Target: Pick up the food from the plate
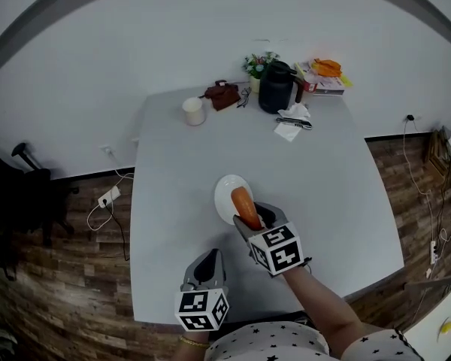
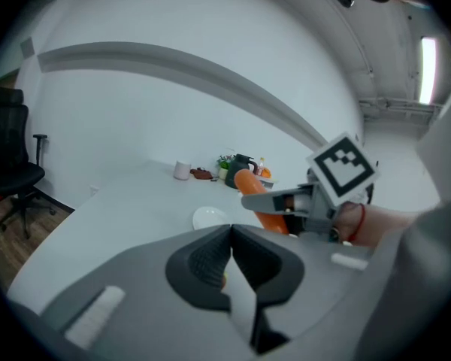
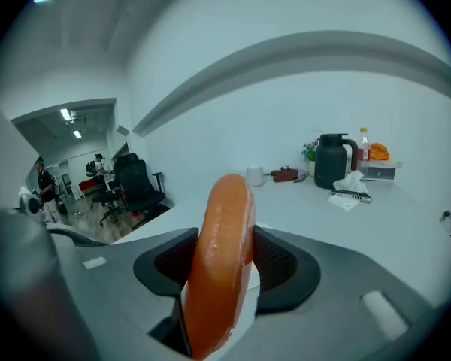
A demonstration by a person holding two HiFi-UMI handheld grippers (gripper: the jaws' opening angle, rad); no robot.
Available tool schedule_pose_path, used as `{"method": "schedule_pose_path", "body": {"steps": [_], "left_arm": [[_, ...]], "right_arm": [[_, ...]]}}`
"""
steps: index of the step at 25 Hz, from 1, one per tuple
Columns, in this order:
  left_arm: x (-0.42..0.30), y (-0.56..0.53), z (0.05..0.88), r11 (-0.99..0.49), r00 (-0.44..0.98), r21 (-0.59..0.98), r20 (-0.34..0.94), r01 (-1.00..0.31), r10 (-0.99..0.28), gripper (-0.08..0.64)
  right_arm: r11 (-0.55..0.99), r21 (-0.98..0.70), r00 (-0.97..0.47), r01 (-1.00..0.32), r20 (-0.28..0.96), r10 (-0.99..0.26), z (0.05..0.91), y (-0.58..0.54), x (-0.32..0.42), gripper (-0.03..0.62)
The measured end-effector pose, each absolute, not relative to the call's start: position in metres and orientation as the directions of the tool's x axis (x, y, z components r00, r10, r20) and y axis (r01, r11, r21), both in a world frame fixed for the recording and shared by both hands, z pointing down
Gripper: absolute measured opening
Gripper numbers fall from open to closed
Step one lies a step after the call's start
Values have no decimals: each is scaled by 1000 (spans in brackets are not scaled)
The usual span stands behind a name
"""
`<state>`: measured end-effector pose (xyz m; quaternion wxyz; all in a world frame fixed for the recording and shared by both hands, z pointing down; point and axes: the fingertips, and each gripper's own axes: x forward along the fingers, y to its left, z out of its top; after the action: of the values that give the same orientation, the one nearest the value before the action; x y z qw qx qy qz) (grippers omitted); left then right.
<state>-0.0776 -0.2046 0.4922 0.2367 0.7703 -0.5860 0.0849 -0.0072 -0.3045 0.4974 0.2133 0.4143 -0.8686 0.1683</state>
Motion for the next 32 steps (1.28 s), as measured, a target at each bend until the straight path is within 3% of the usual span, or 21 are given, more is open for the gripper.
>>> {"method": "schedule_pose_path", "body": {"steps": [11,32], "left_arm": [[-72,-178,479,-206,303,274,382,-939,-873,8],[-66,-173,466,-218,302,260,348,-941,-888,8]], "right_arm": [[594,-121,-581,-795,433,-689,472,-202,14,229],[616,-128,-608,-777,407,-682,468,-193,12,228]]}}
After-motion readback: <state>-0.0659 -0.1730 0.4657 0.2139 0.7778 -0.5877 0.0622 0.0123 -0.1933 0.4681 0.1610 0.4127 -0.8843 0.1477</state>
